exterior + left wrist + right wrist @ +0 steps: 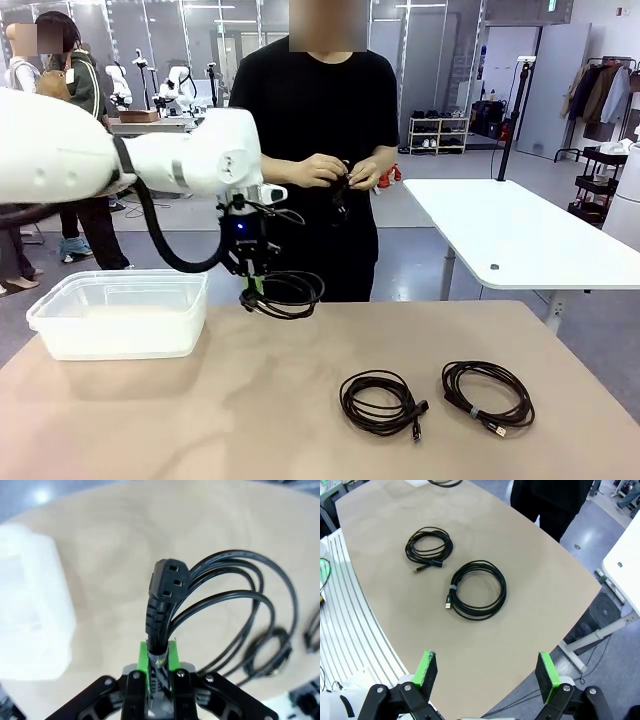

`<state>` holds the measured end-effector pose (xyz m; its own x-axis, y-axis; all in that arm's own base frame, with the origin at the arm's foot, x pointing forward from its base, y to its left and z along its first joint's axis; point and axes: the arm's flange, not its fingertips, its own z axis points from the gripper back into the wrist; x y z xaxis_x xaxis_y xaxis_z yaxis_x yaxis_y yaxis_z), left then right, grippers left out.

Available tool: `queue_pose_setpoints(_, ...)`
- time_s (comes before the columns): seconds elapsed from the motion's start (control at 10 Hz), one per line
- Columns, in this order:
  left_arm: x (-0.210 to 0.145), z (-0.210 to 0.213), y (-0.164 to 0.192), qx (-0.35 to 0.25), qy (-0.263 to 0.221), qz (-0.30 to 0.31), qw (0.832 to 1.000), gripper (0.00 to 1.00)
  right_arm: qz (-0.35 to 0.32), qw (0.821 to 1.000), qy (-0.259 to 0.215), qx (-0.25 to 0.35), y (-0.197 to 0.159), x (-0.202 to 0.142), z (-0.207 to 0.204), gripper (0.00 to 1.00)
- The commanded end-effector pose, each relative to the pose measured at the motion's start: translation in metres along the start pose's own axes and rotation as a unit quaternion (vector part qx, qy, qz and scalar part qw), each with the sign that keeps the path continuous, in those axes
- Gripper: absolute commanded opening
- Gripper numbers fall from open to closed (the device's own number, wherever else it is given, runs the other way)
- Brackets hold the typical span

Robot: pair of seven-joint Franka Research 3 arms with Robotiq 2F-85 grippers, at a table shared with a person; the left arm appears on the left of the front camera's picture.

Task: Organize and store the cables.
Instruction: Place the Power Cable into the Organizing box.

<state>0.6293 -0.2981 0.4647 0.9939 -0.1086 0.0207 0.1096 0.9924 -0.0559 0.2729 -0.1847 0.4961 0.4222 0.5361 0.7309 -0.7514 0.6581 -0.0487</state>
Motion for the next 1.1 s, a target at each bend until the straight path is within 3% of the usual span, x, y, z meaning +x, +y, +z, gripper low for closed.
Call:
queue_pose_setpoints(0.0, -0.057, 0.020, 0.026, -0.014, 0.000, -0.037, 0.999, 0.00, 0.007, 1.000, -0.005, 0.002, 0.000, -0.001, 0.002, 1.00)
queue_pose_setpoints(0.4, -0.078, 0.071, 0.110, -0.013, 0.024, -0.075, 0.997, 0.00, 0.007, 1.000, -0.005, 0.002, 0.000, -0.001, 0.002, 1.00)
queue_pose_setpoints(0.7, -0.085, 0.063, 0.172, 0.030, -0.013, -0.075, 0.997, 0.00, 0.007, 1.000, -0.005, 0.002, 0.000, -0.001, 0.002, 1.00)
queue_pose_setpoints(0.9, -0.089, 0.061, 0.187, 0.008, -0.011, -0.061, 0.998, 0.00, 0.007, 1.000, -0.005, 0.002, 0.000, -0.001, 0.002, 1.00)
queue_pose_setpoints(1.0, -0.088, 0.060, 0.186, 0.017, 0.021, -0.088, 0.996, 0.00, 0.007, 1.000, -0.005, 0.002, 0.000, -0.001, 0.002, 1.00)
